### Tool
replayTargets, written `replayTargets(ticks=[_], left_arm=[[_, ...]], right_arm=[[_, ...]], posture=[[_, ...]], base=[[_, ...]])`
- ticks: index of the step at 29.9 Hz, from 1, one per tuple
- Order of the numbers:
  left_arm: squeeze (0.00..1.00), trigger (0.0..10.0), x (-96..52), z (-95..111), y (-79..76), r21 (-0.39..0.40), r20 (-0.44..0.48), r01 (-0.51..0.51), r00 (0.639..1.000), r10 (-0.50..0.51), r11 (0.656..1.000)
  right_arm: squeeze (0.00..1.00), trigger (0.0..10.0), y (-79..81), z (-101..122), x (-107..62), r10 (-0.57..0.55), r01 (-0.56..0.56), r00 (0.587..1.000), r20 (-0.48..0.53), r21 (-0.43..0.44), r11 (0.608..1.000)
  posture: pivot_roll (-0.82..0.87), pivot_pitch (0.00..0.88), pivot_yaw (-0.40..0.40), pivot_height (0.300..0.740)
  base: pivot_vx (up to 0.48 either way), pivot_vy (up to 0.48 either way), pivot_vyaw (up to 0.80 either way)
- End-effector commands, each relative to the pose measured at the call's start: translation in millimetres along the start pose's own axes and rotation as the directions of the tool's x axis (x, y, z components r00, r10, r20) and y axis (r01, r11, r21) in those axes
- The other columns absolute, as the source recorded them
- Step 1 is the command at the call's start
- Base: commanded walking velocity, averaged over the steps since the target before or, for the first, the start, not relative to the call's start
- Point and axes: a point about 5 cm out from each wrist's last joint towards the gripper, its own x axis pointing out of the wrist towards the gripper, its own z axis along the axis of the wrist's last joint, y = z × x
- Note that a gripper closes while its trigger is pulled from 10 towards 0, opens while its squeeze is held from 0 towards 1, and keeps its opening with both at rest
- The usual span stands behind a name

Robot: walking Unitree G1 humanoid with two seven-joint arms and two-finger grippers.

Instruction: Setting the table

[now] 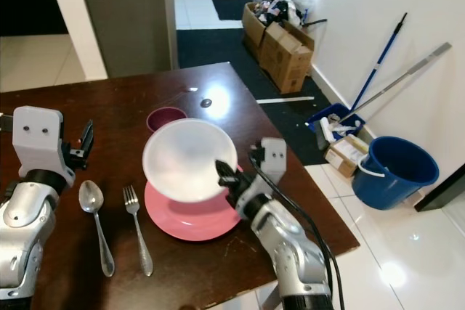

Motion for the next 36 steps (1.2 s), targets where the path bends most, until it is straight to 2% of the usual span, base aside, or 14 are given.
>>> replayTargets(ticks=[1,4,8,13,17,24,26,30,31,32,33,34,35,36], left_arm=[[0.00,10.0,-1.2,-5.5,-0.1,0.002,-0.025,0.012,1.000,-0.012,1.000],[0.00,10.0,-0.9,-6.1,-1.1,0.003,-0.029,0.021,0.999,-0.020,1.000],[0.00,10.0,-0.2,-6.1,-2.4,0.002,-0.030,0.028,0.999,-0.028,1.000],[0.00,10.0,0.7,-4.3,-3.3,0.006,-0.028,0.038,0.999,-0.038,0.999],[0.00,10.0,0.5,-1.5,-2.3,0.018,-0.021,0.044,0.999,-0.044,0.999],[0.00,10.0,-1.6,-2.1,-0.8,0.023,-0.026,0.042,0.999,-0.041,0.999],[0.00,10.0,-2.7,-3.1,-2.4,0.018,-0.029,0.042,0.999,-0.041,0.999],[0.00,10.0,-2.7,-3.0,-4.7,0.015,-0.030,0.049,0.998,-0.049,0.999],[0.00,10.0,-2.5,-3.0,-4.9,0.015,-0.030,0.050,0.998,-0.050,0.999],[0.00,10.0,-2.5,-3.0,-4.9,0.015,-0.030,0.050,0.998,-0.050,0.999],[0.00,10.0,-1.6,-2.5,-4.9,0.014,-0.029,0.051,0.998,-0.051,0.999],[0.00,10.0,-1.6,-2.5,-4.9,0.014,-0.029,0.051,0.998,-0.051,0.999],[0.00,10.0,-0.7,-1.9,-4.3,0.014,-0.027,0.050,0.998,-0.050,0.999],[0.00,10.0,-0.7,-1.9,-4.3,0.014,-0.027,0.050,0.998,-0.050,0.999]], right_arm=[[0.00,10.0,-1.4,1.5,-2.1,-0.015,0.015,1.000,0.007,0.033,0.999],[0.00,10.0,-14.8,0.2,-1.9,-0.076,0.077,0.997,-0.006,0.089,0.993],[0.00,10.0,-20.0,0.3,4.8,-0.094,0.095,0.995,-0.018,0.146,0.985],[0.00,10.0,-14.4,-2.9,18.3,-0.035,0.051,0.998,-0.058,0.291,0.955],[0.00,10.0,0.1,-5.9,26.9,0.050,-0.015,0.996,-0.075,0.414,0.910],[0.00,10.0,0.2,-16.5,21.4,0.038,0.023,0.988,-0.148,0.386,0.922],[0.00,10.0,-11.9,-30.0,15.7,-0.031,0.104,0.979,-0.199,0.364,0.926],[0.00,10.0,-18.6,-38.1,14.9,-0.062,0.152,0.971,-0.230,0.396,0.906],[0.07,10.0,-19.0,-39.8,15.0,-0.061,0.155,0.970,-0.236,0.401,0.903],[0.07,10.0,-19.0,-39.8,15.0,-0.061,0.155,0.970,-0.236,0.401,0.903],[0.45,10.0,-18.6,-41.5,14.9,-0.056,0.156,0.968,-0.246,0.409,0.899],[0.45,10.0,-18.6,-41.5,14.9,-0.056,0.156,0.968,-0.246,0.409,0.899],[0.71,10.0,-18.7,-42.5,14.9,-0.052,0.154,0.967,-0.249,0.411,0.898],[0.71,10.0,-18.7,-42.5,14.9,-0.052,0.154,0.967,-0.249,0.411,0.898]], posture=[[0.04,0.000,0.071,0.740],[0.04,0.004,0.079,0.740],[0.03,0.010,0.084,0.740],[0.06,0.022,0.091,0.740],[0.07,0.025,0.089,0.740],[0.07,0.034,0.082,0.740],[0.06,0.038,0.081,0.740],[0.06,0.041,0.085,0.740],[0.06,0.041,0.085,0.740],[0.06,0.041,0.085,0.740],[0.06,0.041,0.086,0.740],[0.06,0.041,0.086,0.740],[0.07,0.039,0.085,0.740],[0.07,0.039,0.085,0.740]], base=[[0.000,0.000,0.00],[0.000,0.000,0.00],[0.000,0.000,0.00],[0.000,0.000,0.00],[0.000,0.000,0.00],[0.000,0.000,0.00],[0.000,0.000,0.00],[0.000,0.000,0.00],[0.000,0.000,0.00],[0.000,0.000,0.00],[0.000,0.000,0.00],[0.000,0.000,0.00],[0.000,0.000,0.00],[0.000,0.000,0.00]])
